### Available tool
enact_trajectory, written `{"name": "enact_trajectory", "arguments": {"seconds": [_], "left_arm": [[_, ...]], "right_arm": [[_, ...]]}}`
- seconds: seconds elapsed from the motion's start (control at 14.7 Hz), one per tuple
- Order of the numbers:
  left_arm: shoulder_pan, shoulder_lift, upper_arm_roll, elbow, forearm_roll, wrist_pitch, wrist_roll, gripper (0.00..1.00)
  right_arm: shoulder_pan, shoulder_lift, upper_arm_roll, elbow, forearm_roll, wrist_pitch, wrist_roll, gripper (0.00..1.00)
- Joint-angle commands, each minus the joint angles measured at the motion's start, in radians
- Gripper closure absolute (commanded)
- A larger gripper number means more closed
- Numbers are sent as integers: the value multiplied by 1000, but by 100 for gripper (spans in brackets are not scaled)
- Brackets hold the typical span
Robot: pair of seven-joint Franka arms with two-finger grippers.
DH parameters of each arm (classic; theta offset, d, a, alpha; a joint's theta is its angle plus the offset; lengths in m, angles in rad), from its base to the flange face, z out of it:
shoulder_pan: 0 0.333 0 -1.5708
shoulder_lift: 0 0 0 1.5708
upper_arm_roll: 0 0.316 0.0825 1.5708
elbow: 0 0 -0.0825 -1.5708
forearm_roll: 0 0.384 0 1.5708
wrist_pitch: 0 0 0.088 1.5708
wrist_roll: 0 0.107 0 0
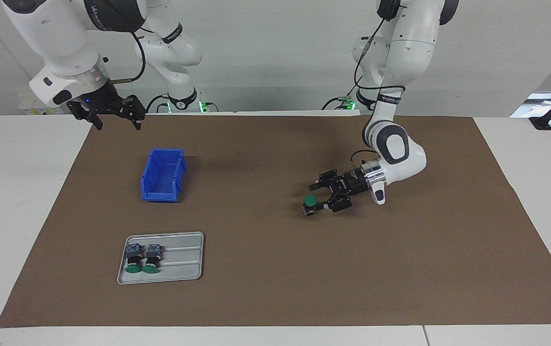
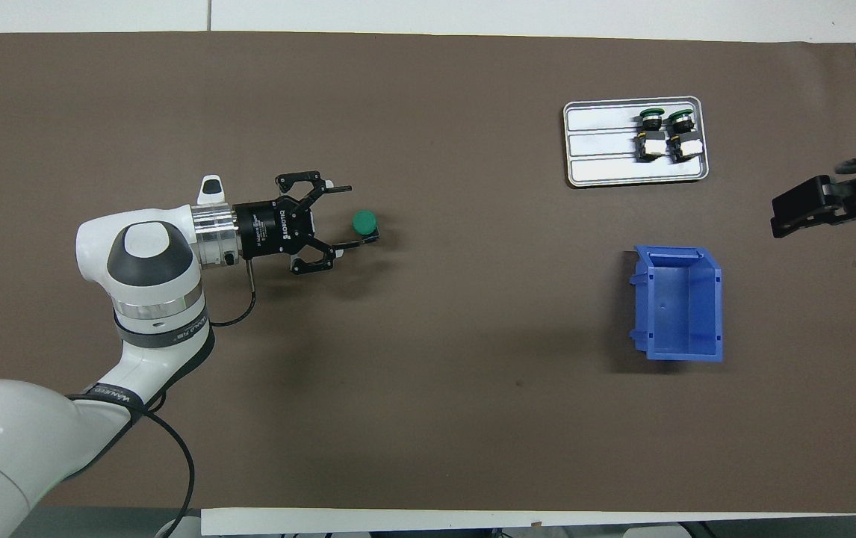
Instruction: Place and press button with both arms
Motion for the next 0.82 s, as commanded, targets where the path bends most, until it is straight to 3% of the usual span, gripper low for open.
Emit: {"name": "enact_trajectory", "arguments": {"seconds": [0.0,0.27,0.41,0.75], "left_arm": [[-17,-71,7,-32,88,43,-31,8],[-22,-91,7,-13,268,46,-148,8],[-23,-98,7,-1,332,44,-152,1],[-23,-106,7,52,550,41,-159,0]], "right_arm": [[-9,-22,7,-24,0,-1,-18,1],[-9,-22,7,-26,0,-1,-18,1],[-9,-22,7,-24,0,-1,-18,1],[-9,-22,5,-26,0,-1,-18,1]]}}
